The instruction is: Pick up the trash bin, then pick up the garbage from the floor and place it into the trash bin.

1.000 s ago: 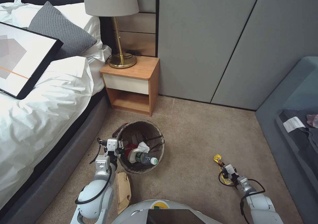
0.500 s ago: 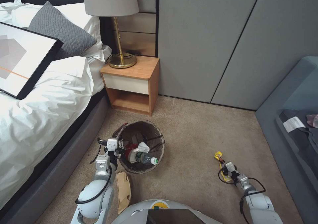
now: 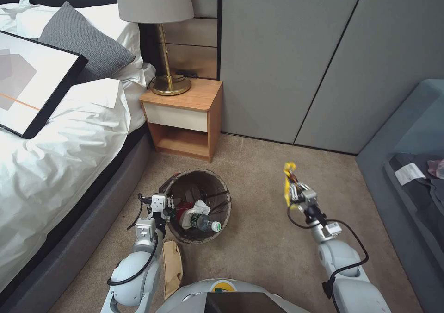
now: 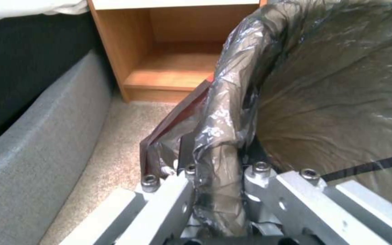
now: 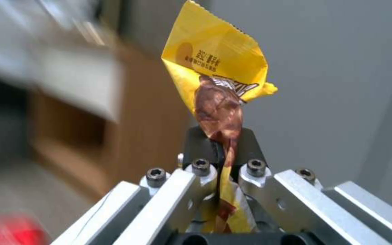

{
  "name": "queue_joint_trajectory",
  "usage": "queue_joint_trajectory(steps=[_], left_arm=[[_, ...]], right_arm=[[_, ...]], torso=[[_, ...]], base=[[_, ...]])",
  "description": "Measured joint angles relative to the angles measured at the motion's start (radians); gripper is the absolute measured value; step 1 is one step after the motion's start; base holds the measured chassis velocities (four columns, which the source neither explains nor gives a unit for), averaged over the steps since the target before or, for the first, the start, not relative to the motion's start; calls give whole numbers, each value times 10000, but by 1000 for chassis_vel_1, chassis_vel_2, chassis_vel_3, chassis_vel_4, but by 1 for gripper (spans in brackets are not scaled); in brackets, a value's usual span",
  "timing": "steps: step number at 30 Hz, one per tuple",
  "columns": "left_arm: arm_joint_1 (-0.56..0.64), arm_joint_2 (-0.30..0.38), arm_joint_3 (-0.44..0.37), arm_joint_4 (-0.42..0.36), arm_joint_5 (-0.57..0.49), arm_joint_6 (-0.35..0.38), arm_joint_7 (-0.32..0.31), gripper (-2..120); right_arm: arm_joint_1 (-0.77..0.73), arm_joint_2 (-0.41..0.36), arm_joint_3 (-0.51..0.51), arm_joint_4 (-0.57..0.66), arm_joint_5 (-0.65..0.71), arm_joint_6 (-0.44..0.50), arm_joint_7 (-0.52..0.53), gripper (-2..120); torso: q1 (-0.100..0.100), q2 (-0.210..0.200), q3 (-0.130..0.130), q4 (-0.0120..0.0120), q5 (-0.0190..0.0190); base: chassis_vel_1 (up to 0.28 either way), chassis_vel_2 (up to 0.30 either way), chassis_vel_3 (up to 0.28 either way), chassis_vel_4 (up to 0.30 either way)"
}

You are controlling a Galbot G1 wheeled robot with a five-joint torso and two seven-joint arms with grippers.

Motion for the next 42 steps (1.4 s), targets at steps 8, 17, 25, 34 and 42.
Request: queue_joint_trajectory(steps=[8,17,25,34,42], left_arm=[[-32,9,75,6,3,32,10,3],[-82,-12,193,11,41,100,19,3],[-42,-46,287,22,157,104,23,3],[-23,-98,446,63,273,93,27,3],[-13,-122,452,78,297,71,26,3]], right_arm=[[-26,-151,-2024,2724,92,-1118,-406,0],[227,-344,-3546,2698,-460,-1548,-264,0],[468,-168,-4206,1903,-847,-1553,-186,0],[767,-22,-4647,989,-1113,-1543,-77,0],[1124,140,-5071,253,-1336,-1543,52,0]], torso=[[0,0,0,-4,3],[0,0,0,-3,4],[0,0,0,-3,4],[0,0,0,-4,4],[0,0,0,-3,4]], base=[[0,0,0,0],[0,0,0,0],[0,0,0,0],[0,0,0,0],[0,0,0,0]])
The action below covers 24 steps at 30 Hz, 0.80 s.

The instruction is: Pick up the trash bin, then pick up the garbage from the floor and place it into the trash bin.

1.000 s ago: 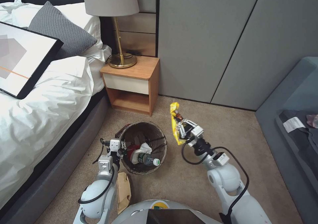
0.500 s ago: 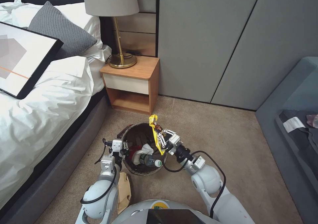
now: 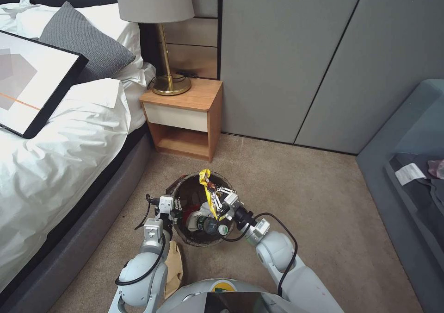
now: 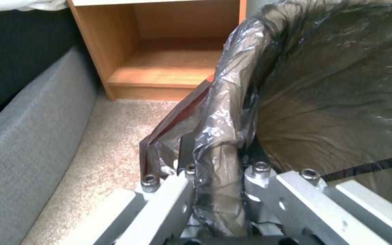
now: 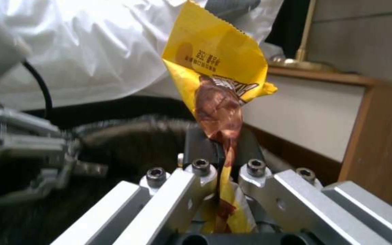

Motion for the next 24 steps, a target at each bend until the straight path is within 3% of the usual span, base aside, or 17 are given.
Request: queue_joint_trajectory(steps=[11,13,24], left_arm=[[-26,-29,0,10,2,-9,-1,3],[-39,-30,-2,11,-1,-11,1,3],[-48,-18,15,26,-20,-14,8,3]], right_arm=[[77,95,-180,-390,-249,-53,93,3],[24,102,-176,-429,-311,-53,83,15],[-28,96,-170,-440,-364,-50,57,55]], torso=[[0,0,0,0,0],[0,0,0,0,0],[0,0,-1,-1,0]], base=[[0,0,0,0],[0,0,0,0],[0,0,0,0]])
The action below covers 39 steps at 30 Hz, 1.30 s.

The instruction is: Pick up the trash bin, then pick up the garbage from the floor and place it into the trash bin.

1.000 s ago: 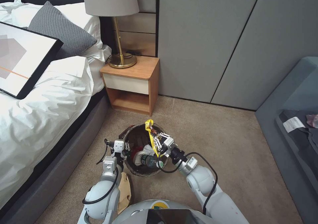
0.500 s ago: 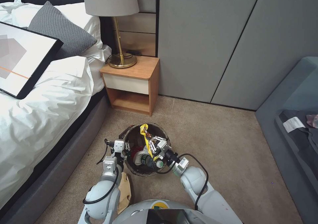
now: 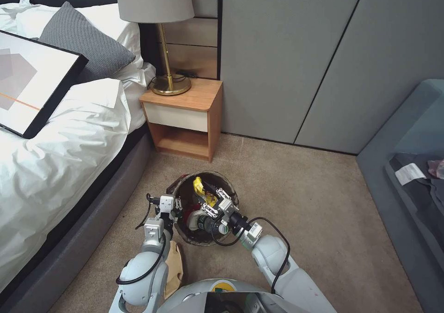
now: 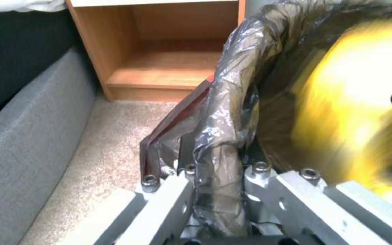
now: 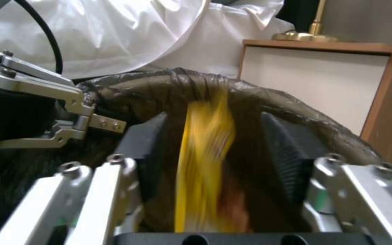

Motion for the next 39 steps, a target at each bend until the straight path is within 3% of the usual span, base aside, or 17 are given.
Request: queue_joint_trajectory(steps=[5,8,11,14,23,30,39], left_arm=[[3,3,-7,-1,-4,0,0,3],[-1,4,-3,-4,-5,0,0,3],[-2,13,-5,-13,-10,2,0,3],[0,19,-10,-24,-12,5,0,3],[-6,51,-79,-54,-47,23,2,3],[-46,77,-213,-32,-129,23,14,3],[-27,87,-371,-49,-221,-60,26,3]], right_arm=[[-6,-15,11,6,4,0,-1,68],[-36,-35,37,46,9,2,-4,86],[-49,-65,77,86,23,4,-6,95],[-53,-84,92,105,31,4,-6,99],[-417,-82,651,1132,-28,146,259,100],[-1510,4,1633,3114,-473,-121,1967,100],[-2855,531,2657,3824,-833,186,3328,100]], torso=[[0,0,0,0,0],[0,0,0,0,0],[0,0,0,0,0],[0,0,0,0,0],[0,0,0,1,1],[0,0,0,-1,1],[0,0,1,0,1]], base=[[0,0,0,0],[0,0,0,0],[0,0,0,0],[0,0,0,0],[0,0,0,0],[0,0,0,0],[0,0,0,0]])
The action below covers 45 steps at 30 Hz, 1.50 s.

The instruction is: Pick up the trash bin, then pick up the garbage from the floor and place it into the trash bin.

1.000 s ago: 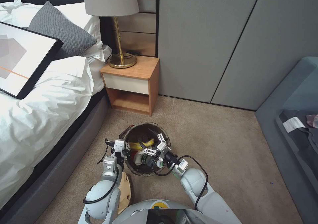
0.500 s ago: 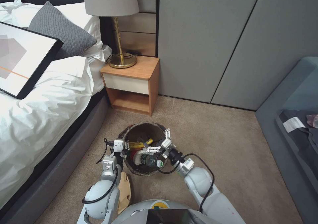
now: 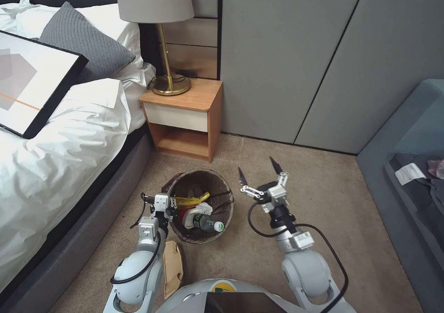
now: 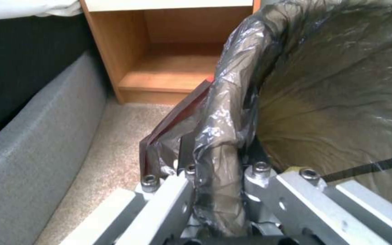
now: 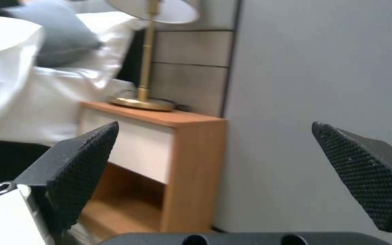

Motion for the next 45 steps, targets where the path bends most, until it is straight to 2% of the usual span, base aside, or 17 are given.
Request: queue_joint_trajectory(steps=[4,9,16,45], left_arm=[[-11,11,-69,-7,-69,-55,0,3],[-18,27,-111,-6,-101,-176,1,3],[-44,19,-103,38,-190,-275,-3,3],[-2,28,-2,-66,-361,-402,-11,3]], right_arm=[[-582,343,543,-53,-98,384,422,99],[-1069,760,1224,-884,-74,1276,659,99],[-1058,895,1482,-1383,104,1792,628,98],[-635,875,1682,-1584,167,1898,562,98]], torso=[[0,0,0,0,-1],[0,0,0,0,1],[0,0,0,1,0],[0,0,0,0,-1]], base=[[0,0,0,0],[0,0,0,0],[0,0,0,0],[1,2,2,2]])
